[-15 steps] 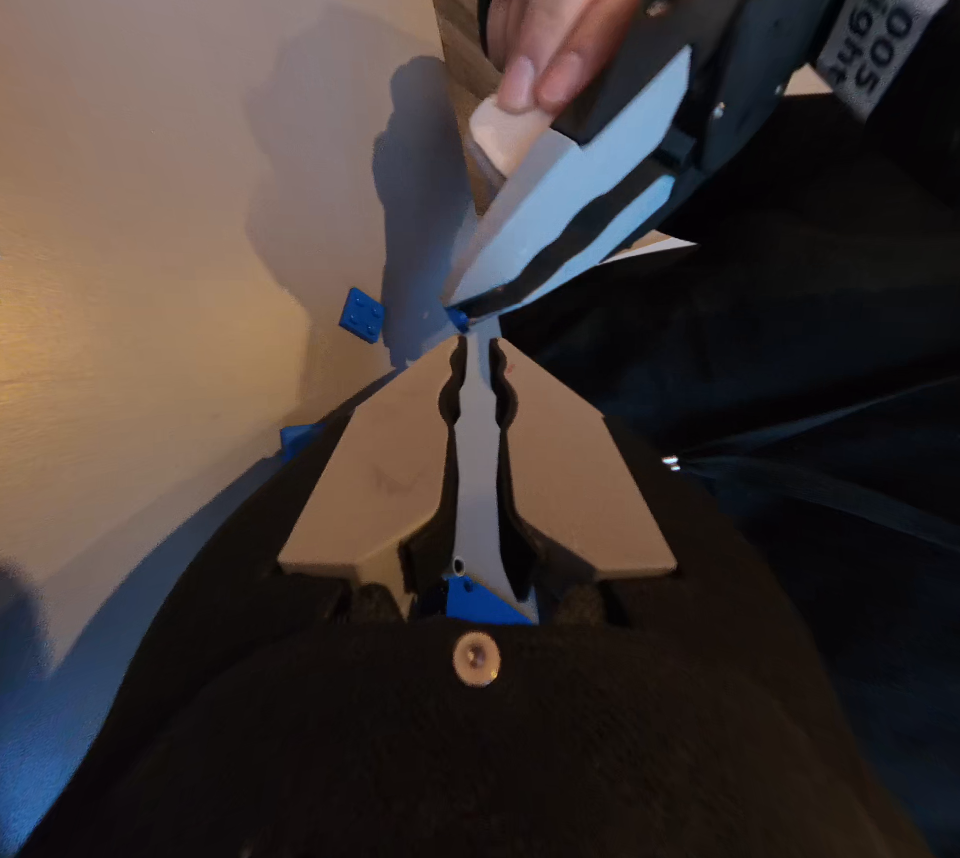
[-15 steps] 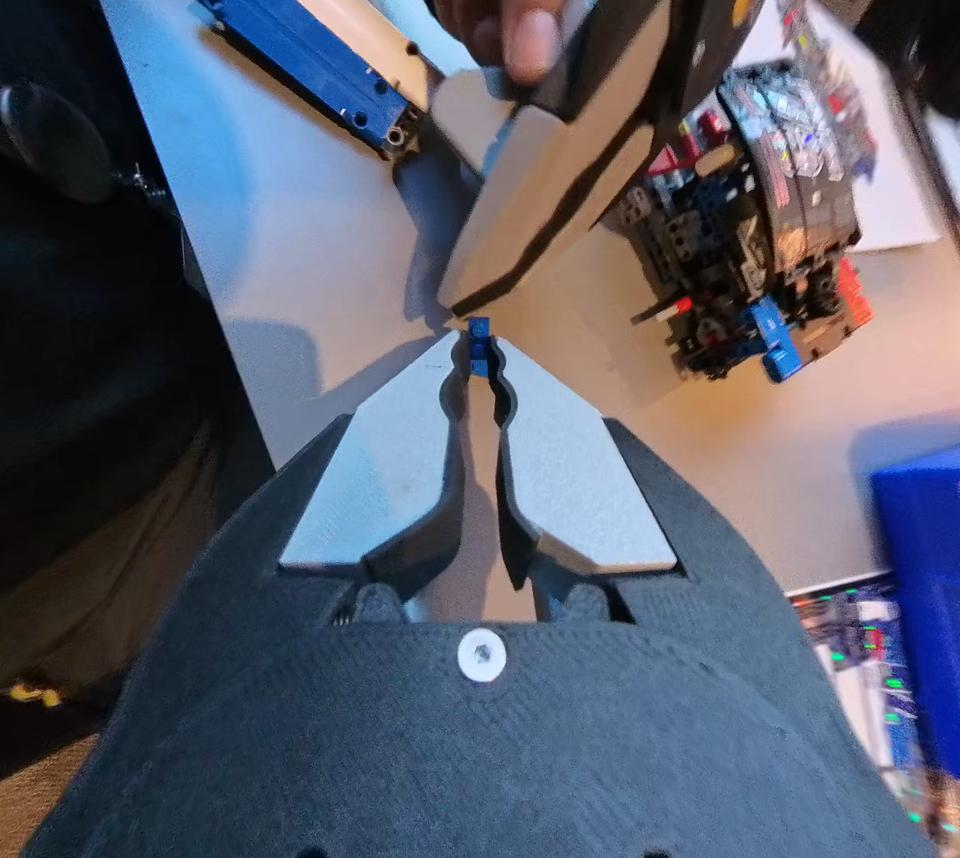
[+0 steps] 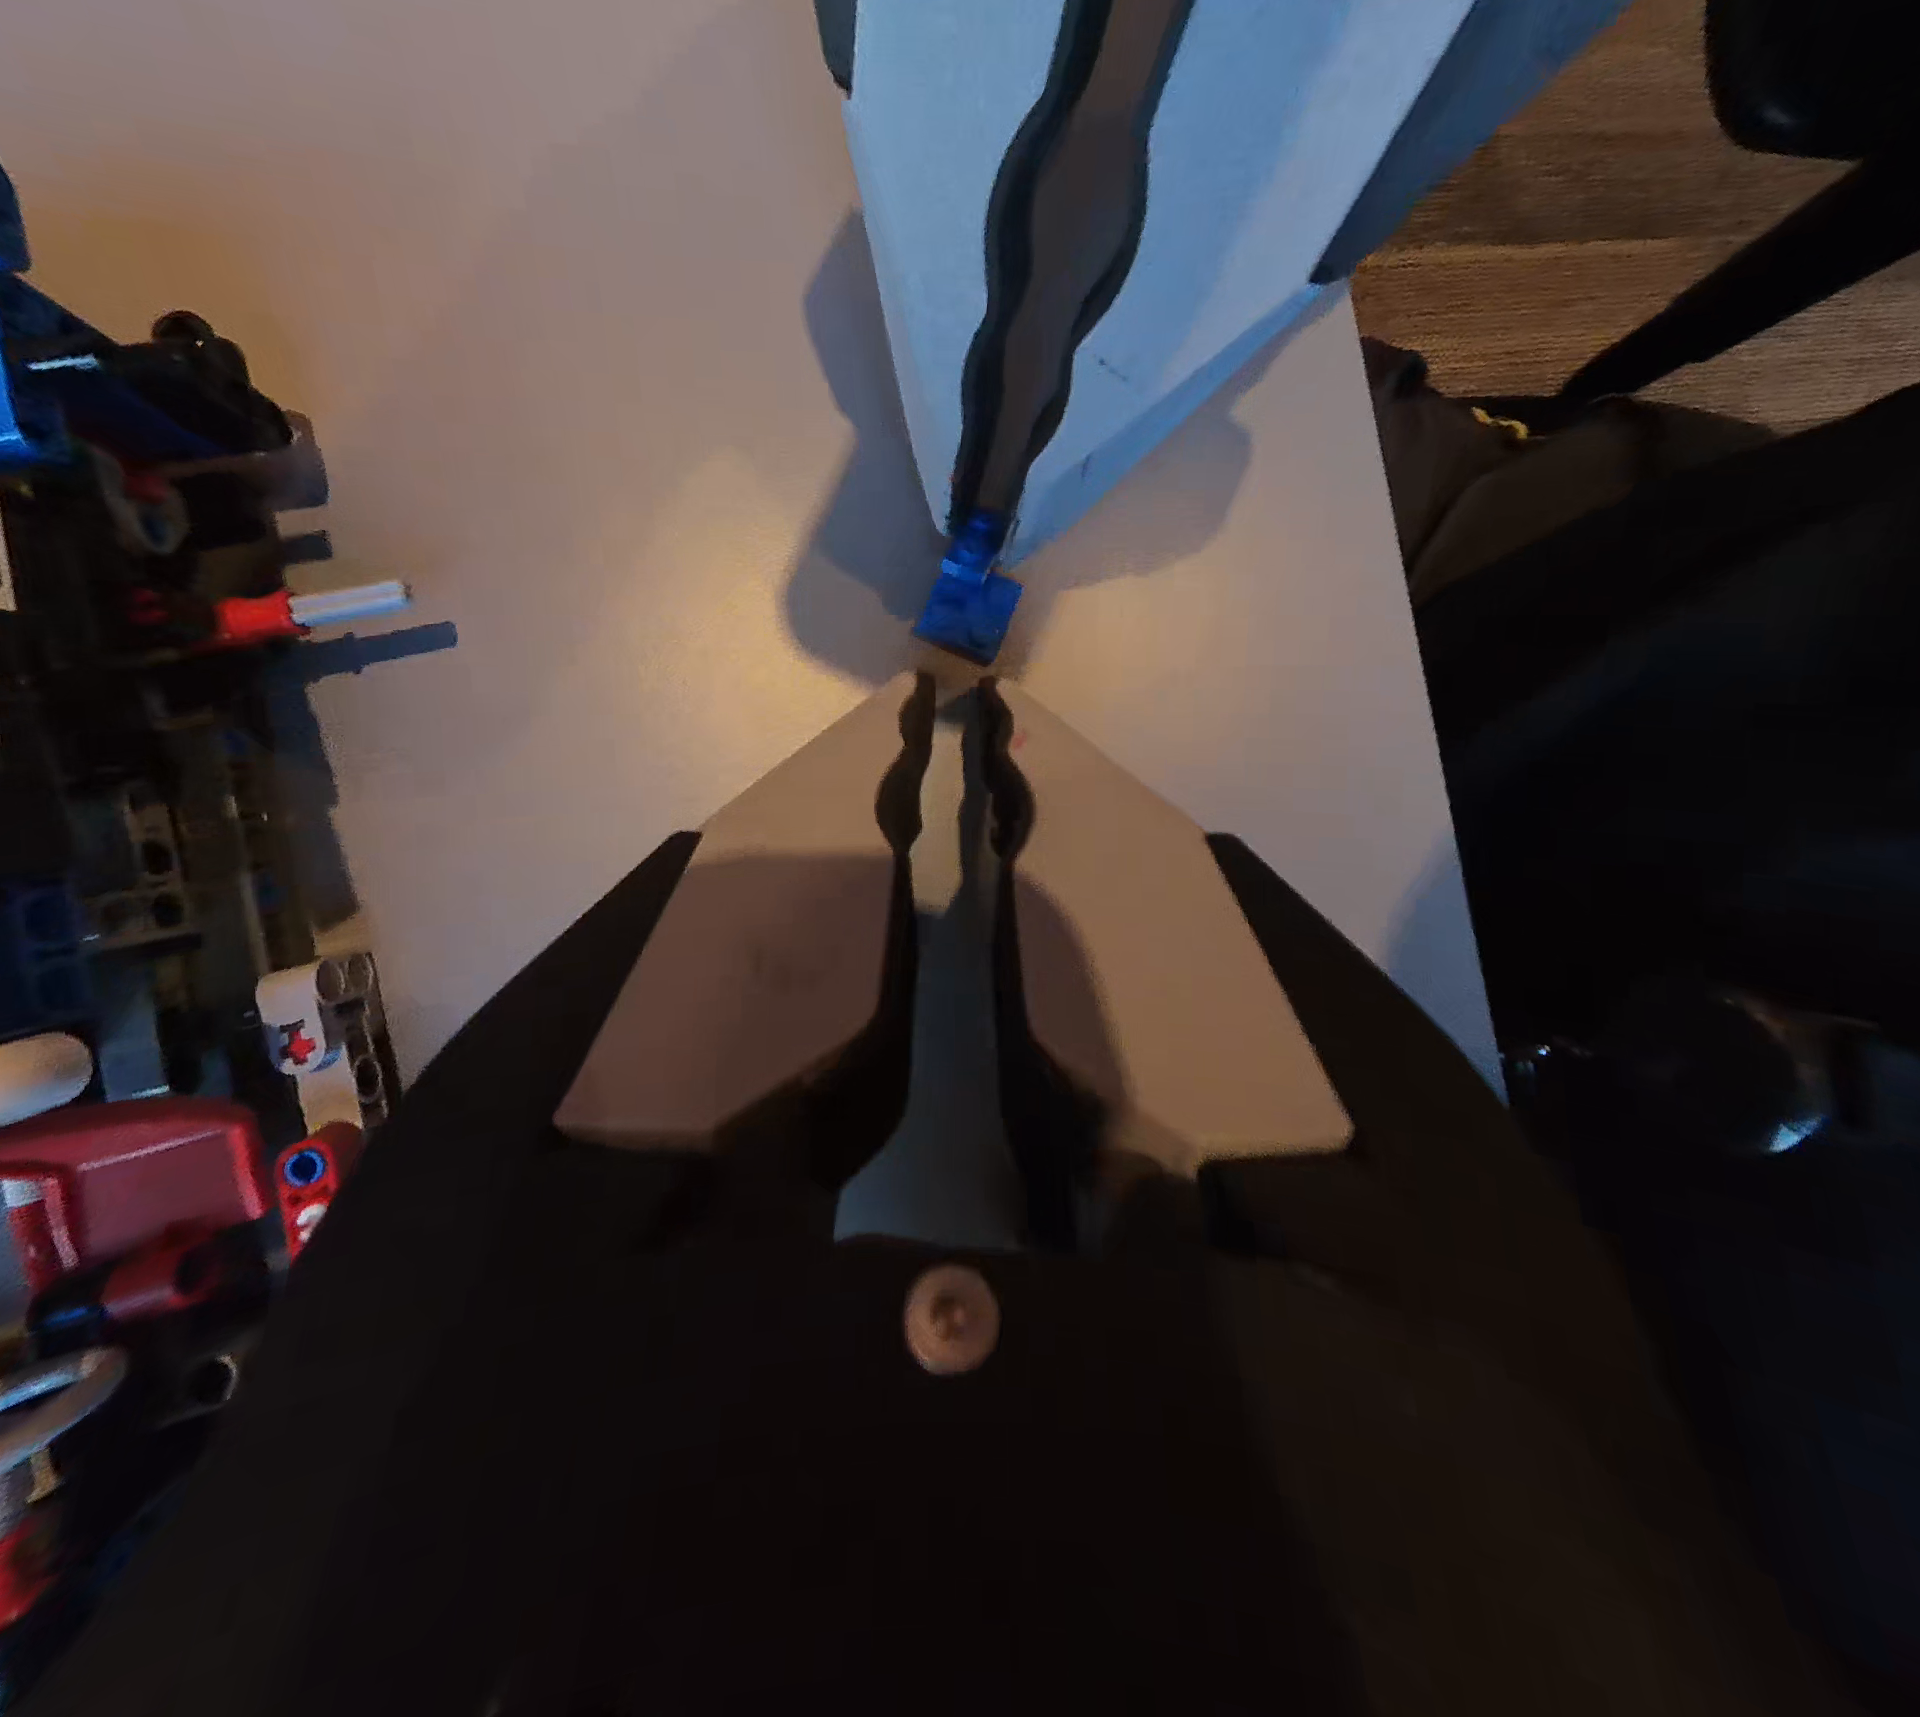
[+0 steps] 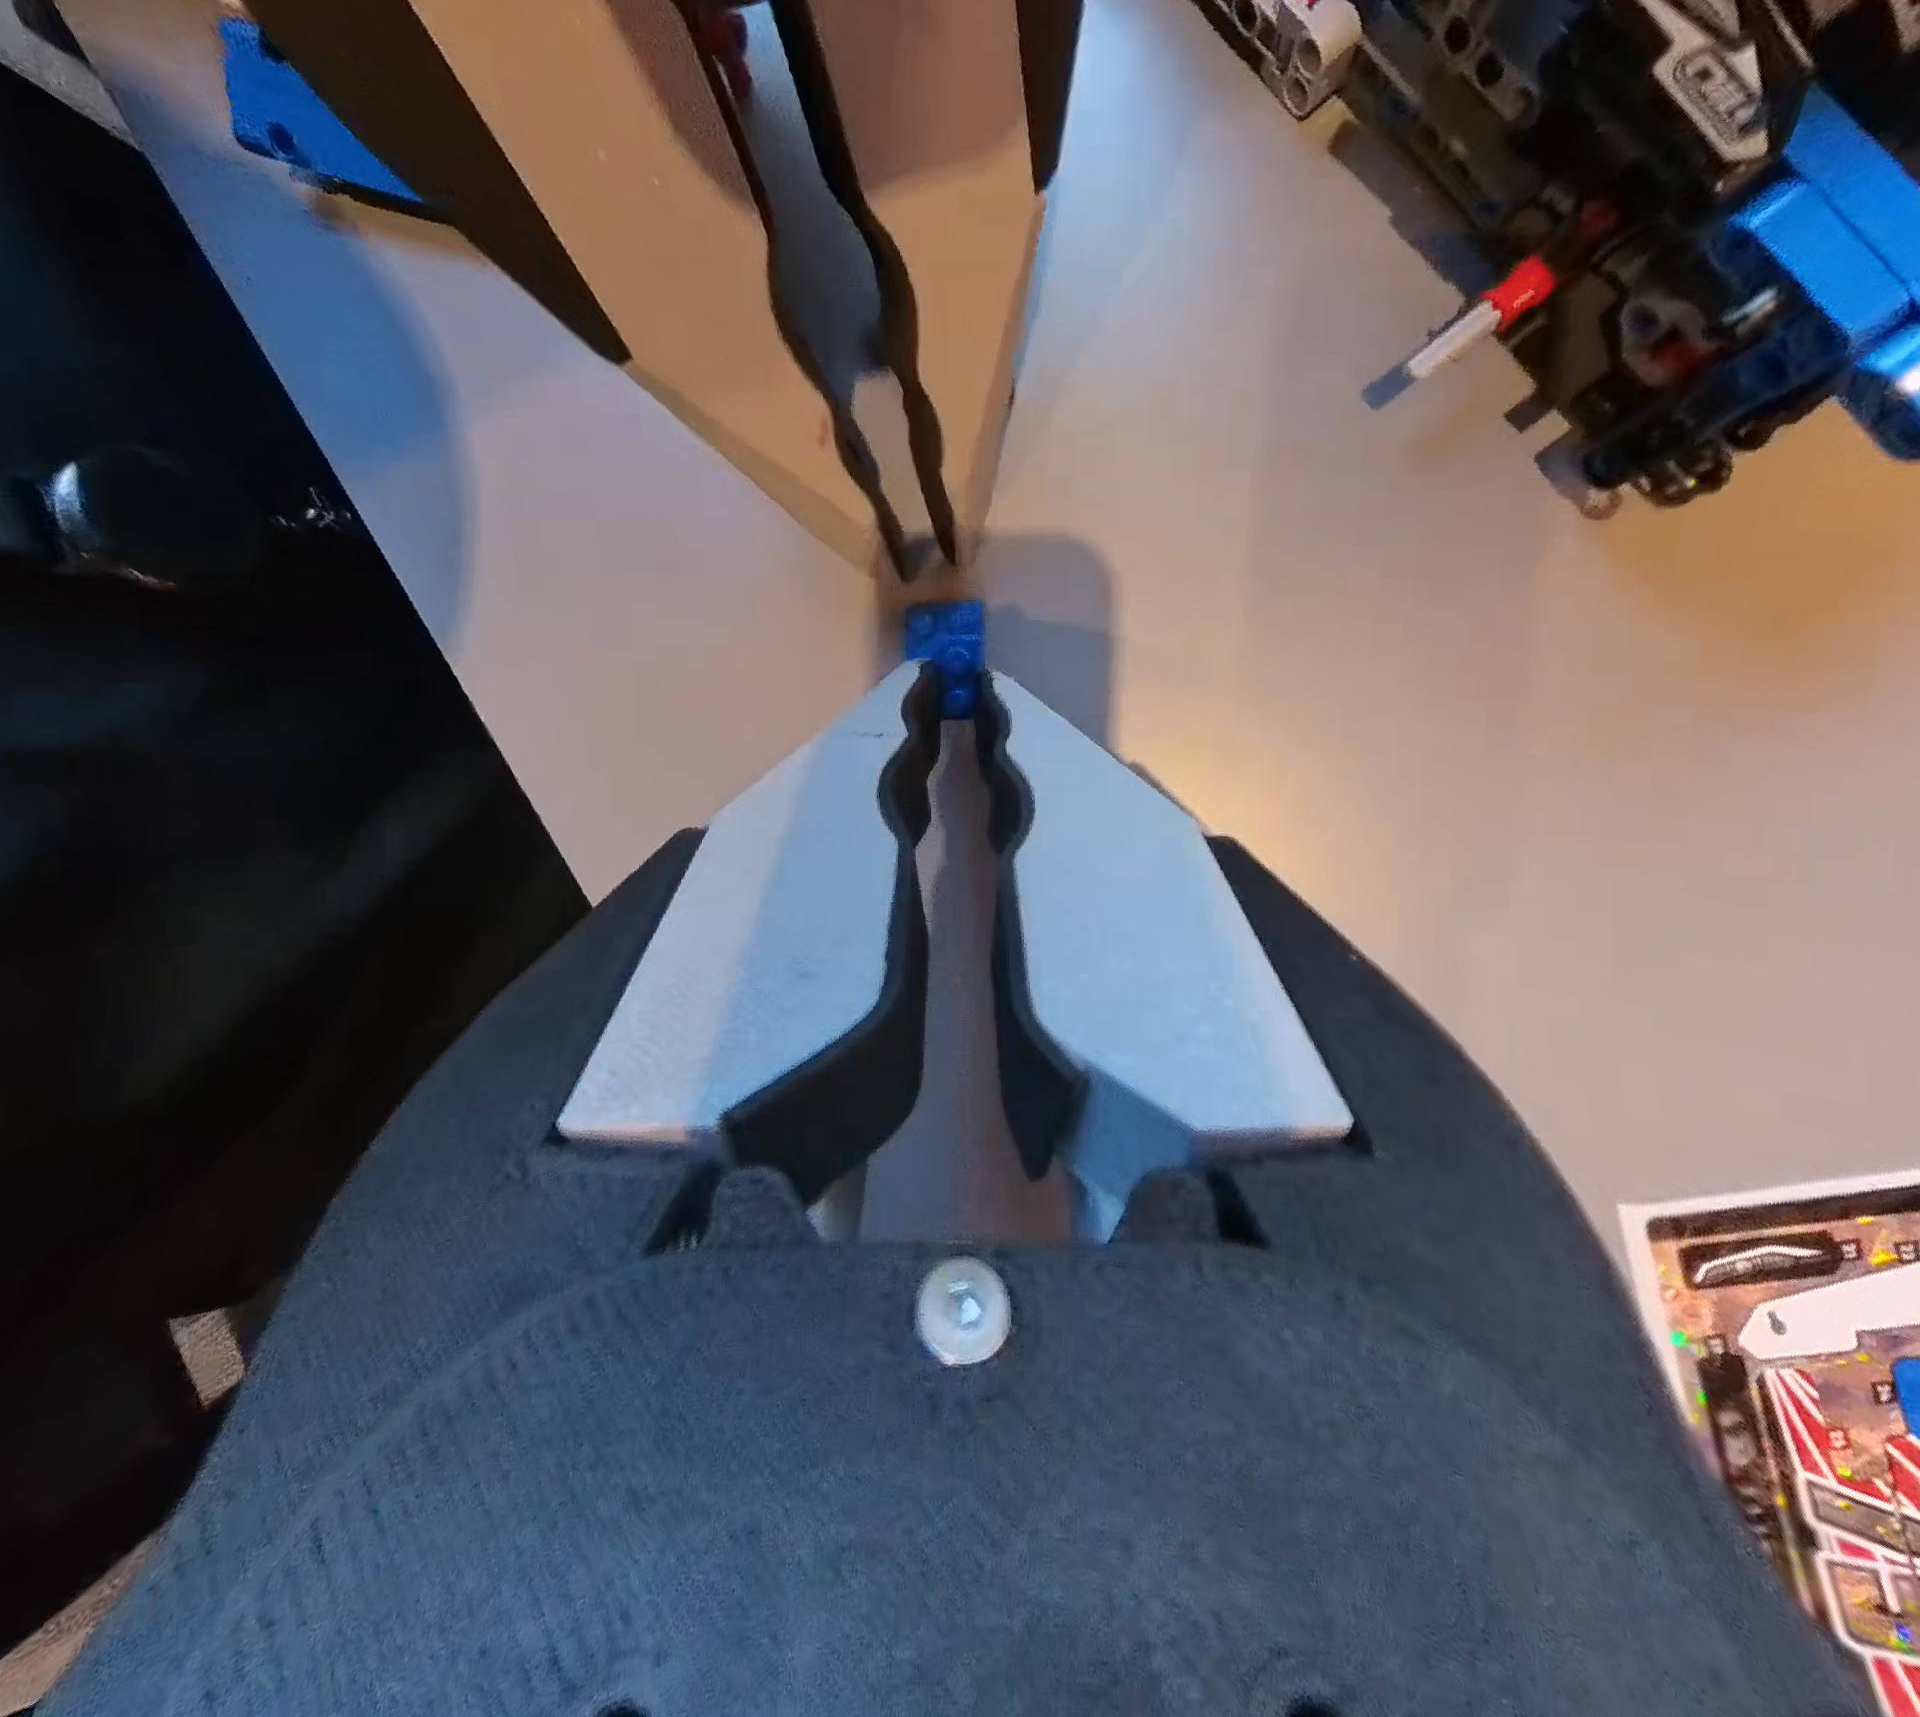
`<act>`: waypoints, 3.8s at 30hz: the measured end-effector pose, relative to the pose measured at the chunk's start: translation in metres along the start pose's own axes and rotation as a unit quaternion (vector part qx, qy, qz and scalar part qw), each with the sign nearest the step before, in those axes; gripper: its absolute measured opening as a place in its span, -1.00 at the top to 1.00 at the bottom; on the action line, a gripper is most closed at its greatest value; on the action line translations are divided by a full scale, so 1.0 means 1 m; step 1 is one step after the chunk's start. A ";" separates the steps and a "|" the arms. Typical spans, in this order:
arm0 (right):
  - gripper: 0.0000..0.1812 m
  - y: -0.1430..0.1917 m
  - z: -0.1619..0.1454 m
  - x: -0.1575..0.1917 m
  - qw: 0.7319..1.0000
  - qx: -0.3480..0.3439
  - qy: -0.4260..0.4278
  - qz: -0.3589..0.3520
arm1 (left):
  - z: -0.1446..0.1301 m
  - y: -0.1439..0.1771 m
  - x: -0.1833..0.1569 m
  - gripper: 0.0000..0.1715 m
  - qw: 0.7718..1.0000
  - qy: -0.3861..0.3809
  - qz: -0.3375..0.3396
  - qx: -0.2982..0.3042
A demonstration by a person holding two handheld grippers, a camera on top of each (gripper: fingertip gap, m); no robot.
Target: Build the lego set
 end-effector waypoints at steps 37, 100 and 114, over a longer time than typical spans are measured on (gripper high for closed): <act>0.96 -0.012 0.009 0.002 0.989 0.051 0.137 -0.029 | 0.002 0.002 0.009 0.92 0.998 -0.040 0.036 -0.035; 1.00 -0.007 -0.005 -0.001 0.997 -0.061 0.024 0.028 | 0.008 0.003 0.012 0.94 0.998 0.002 0.054 -0.017; 1.00 -0.006 -0.006 -0.001 0.997 -0.069 0.012 0.033 | 0.007 0.005 0.012 0.95 0.997 -0.002 0.070 -0.012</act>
Point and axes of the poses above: each gripper's, where its closed fingertips meet, y back along the fingers, z out of its top, x = y × z across the jaws, the point moved 1 cm from there along y, back along the fingers, and after that the axes turned 10 degrees about -z, right-handed, at the moved point
